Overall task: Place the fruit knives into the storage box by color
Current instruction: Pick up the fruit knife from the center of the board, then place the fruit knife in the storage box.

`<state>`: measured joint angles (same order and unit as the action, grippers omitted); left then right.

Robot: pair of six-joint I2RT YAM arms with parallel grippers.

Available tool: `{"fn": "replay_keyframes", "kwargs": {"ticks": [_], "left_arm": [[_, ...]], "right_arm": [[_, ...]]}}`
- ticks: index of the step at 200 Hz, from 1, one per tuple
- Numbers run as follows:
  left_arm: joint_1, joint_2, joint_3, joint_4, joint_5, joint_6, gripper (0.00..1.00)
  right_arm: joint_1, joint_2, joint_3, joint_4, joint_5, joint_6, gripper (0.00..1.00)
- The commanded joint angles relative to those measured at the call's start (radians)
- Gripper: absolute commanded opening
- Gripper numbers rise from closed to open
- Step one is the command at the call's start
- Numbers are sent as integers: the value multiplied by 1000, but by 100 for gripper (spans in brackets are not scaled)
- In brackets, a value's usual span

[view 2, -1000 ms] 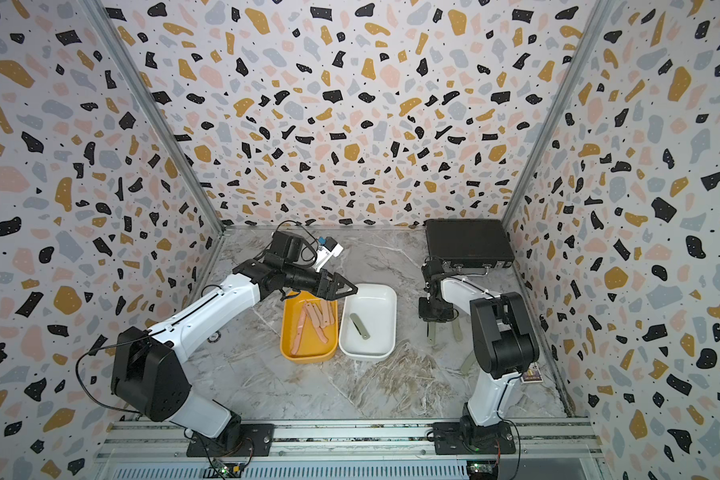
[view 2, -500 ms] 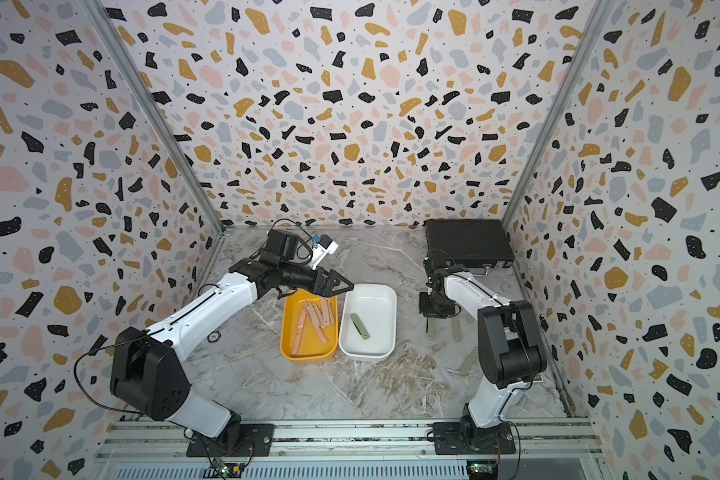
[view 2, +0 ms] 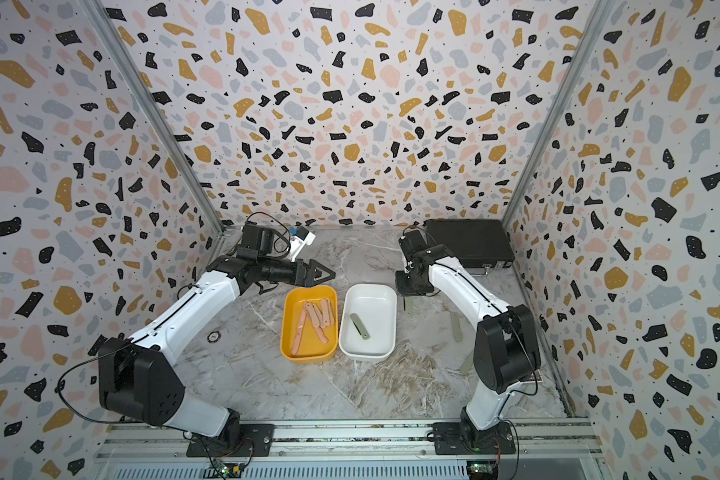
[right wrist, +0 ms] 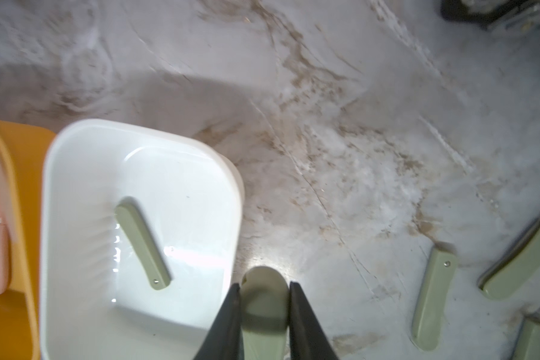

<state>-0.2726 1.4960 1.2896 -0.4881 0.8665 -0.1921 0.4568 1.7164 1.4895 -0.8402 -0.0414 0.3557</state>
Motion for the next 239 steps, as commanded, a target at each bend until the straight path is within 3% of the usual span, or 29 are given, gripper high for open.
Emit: {"fn": "replay_keyframes", "kwargs": {"ticks": [1,54,108,216,239], "left_arm": [[12,-43,26,-82,42,57,94],[24,-107,-72,-127,53,108,94],[25,-80,-131,-125,80,107,94],[24,-77,-164,-68,69,83,94],[23,-76,-165,-64,69,82,94]], "right_arm": [[57,28,81,-60,0,9,23],[143,132,158,-42,-5,21,23],[200,256,200,-9,-23,32,23],[227,393,227,34,-48,30,24],[227,388,224,31,-55,31,31]]}}
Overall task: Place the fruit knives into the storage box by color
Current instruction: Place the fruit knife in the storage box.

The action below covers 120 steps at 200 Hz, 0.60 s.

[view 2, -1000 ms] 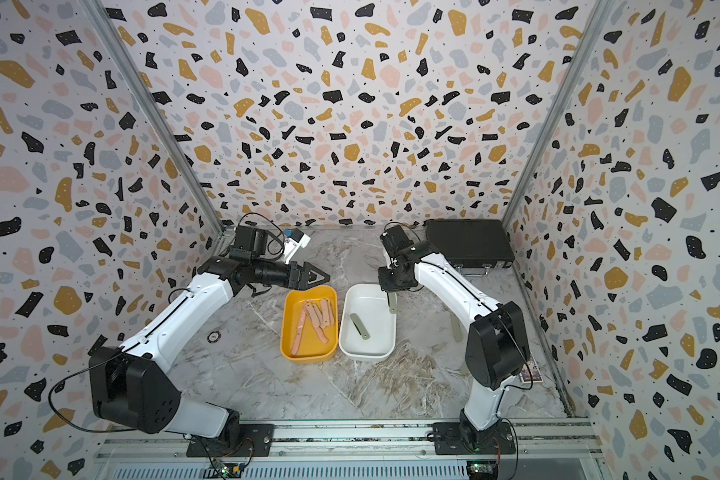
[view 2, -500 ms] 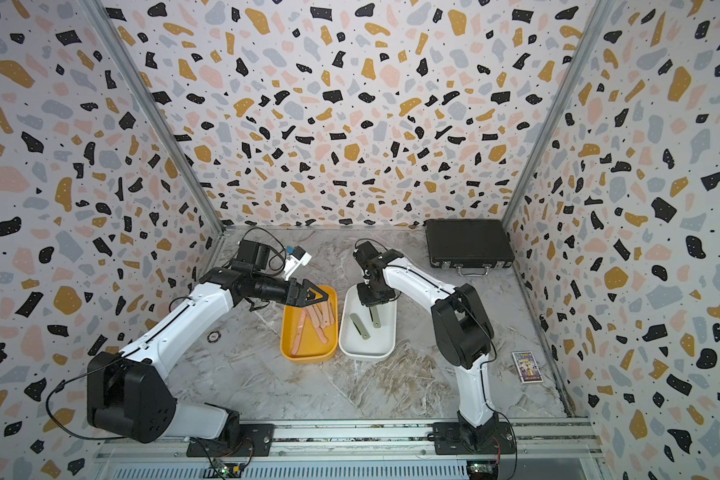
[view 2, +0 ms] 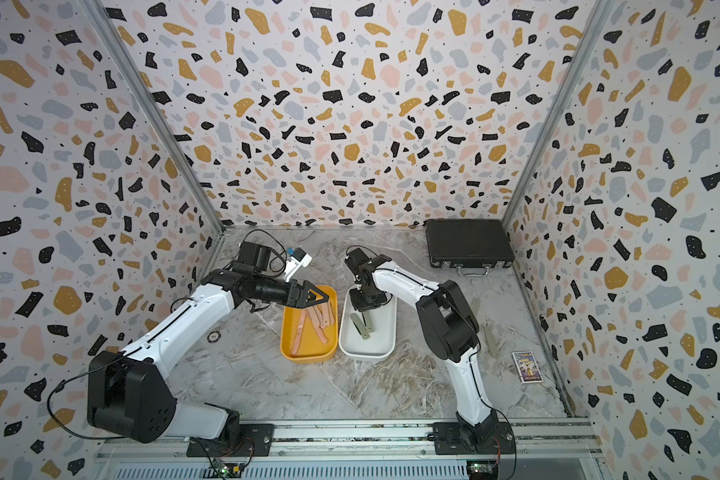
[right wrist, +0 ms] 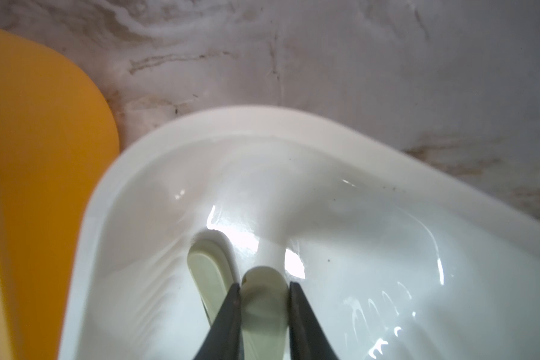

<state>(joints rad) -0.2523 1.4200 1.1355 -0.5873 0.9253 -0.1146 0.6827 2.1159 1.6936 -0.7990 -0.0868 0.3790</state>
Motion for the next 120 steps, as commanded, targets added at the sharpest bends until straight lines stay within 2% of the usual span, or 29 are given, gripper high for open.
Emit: {"fn": "replay_keyframes", "kwargs": {"ticks": [1,13,32,68,101,120], "left_arm": [[3,0,-11,35,10,5,94],[3,-1,-11,36,7,5,94],[4,-6,-15,38,3,6,94],[5,-11,-20,43,-3,7,94],[5,-17,-22,46,-11,11,94],[5,-21,-22,45,-18,13,94]], "right_arm": [[2,-14,19,-10,-9,8,32],[2,-44,0,3,-6,11,42],[2,-105,-36,33,18,16,49],[2,-225,-121,88,44,31,52],[2,-309,-209,142,60,36,63],[1,-329,-226,130,81,26,65]]}}
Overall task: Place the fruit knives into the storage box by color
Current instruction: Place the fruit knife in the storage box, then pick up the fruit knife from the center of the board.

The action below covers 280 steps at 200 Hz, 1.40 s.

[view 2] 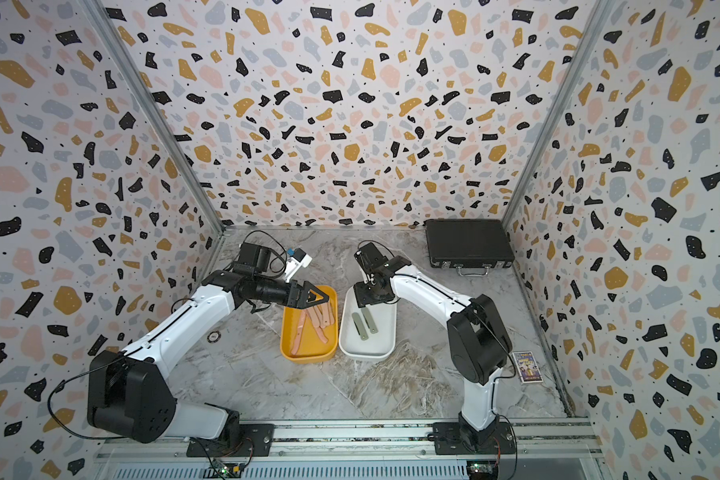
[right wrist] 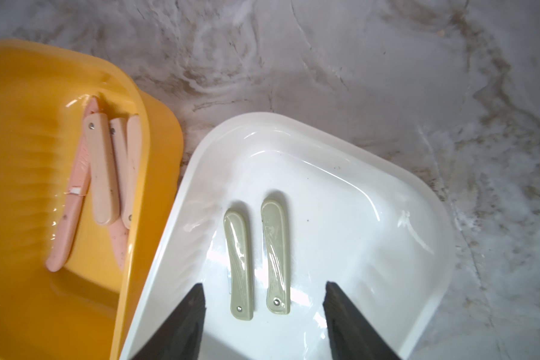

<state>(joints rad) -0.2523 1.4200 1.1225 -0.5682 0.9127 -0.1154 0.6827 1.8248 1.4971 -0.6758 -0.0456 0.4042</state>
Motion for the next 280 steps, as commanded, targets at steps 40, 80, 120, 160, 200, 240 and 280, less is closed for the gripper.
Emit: {"fn": "replay_keyframes", "kwargs": {"ticks": [40,80,120,160,200,240,280], "left_arm": [[5,-24,49,-11,-11,31,94],[4,-24,134,-22,-5,22,94],[-4,17,239,7,17,-30,94],[-54,55,284,100,27,-114,95],[-119,109,293,192,49,-195,95],[-167,140,228,317,61,-280,95],[-186,154,195,306,8,-254,95]], "right_arm": [[-16,-123,-111,0,73,-3,65],[-69,-243,-212,-29,115,0,69],[-142,-359,-308,-70,135,13,71],[-263,-436,-393,-107,135,10,71],[-362,-474,-459,-114,148,7,71],[-442,-479,-509,-112,153,6,71],[-535,-455,-565,-64,130,-6,72]]}}
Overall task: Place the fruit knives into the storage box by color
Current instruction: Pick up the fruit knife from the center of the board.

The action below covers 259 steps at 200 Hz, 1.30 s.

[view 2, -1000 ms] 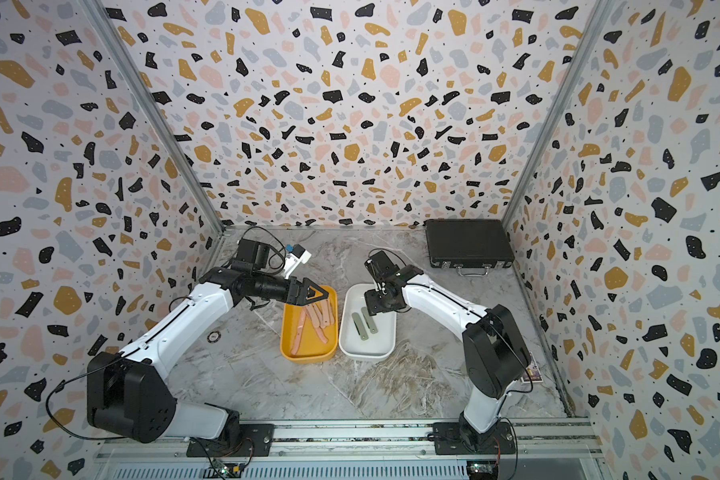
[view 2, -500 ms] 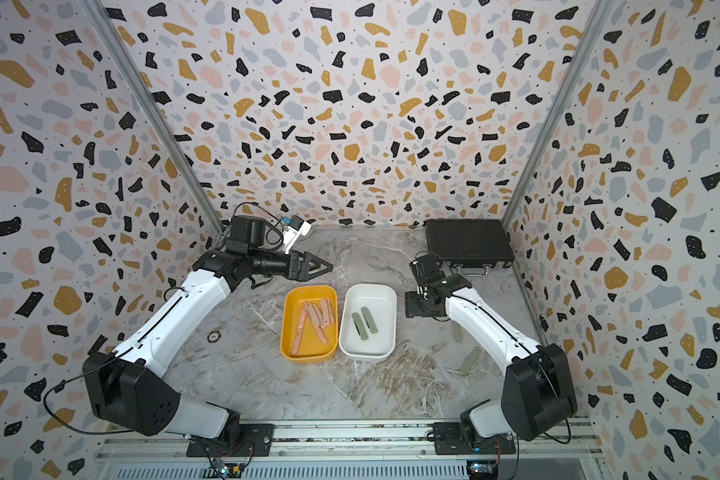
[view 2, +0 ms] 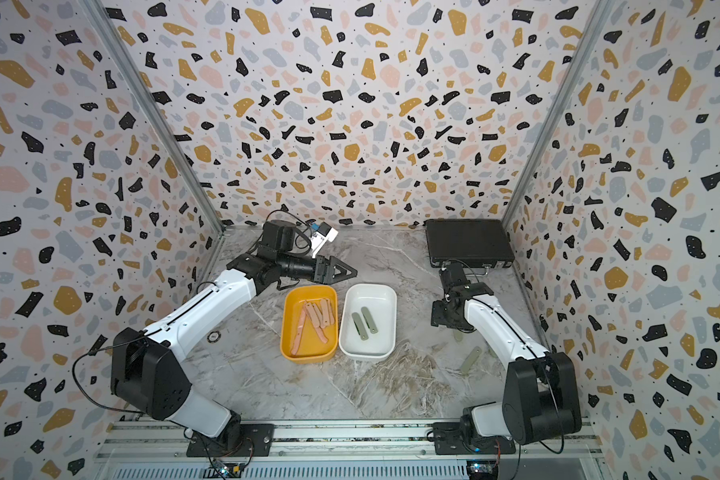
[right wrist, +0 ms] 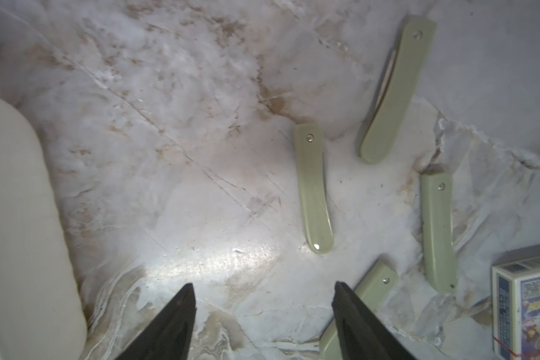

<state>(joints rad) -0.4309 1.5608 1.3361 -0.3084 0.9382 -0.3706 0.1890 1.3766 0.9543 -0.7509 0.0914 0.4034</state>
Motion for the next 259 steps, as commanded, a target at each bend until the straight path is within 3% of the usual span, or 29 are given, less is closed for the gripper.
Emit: {"fn": "replay_keyframes", "kwargs": {"ticks": [1,77,149,172,219,259], "left_arm": [[-8,13,-20,46,-18,2,95],[-8,15,-31,30,-22,30,95],[-8,4,-23,4,-36,60,95],[-8,5,-19,-2,-39,64,95],[-8,1,-18,-13,-49,78,95],[-8,13,-25,-9,-44,79,95]], "right_arm": [[-43,-5,-24,14,-8,-6,72],[-131,164,-49,122,-66,-10,69],[-174,227,-48,163,-110,-9,65],[-174,245,-45,163,-130,-14,58],[-171,268,-39,162,-185,-26,32],[-139,287,-22,150,-208,-36,24]]}}
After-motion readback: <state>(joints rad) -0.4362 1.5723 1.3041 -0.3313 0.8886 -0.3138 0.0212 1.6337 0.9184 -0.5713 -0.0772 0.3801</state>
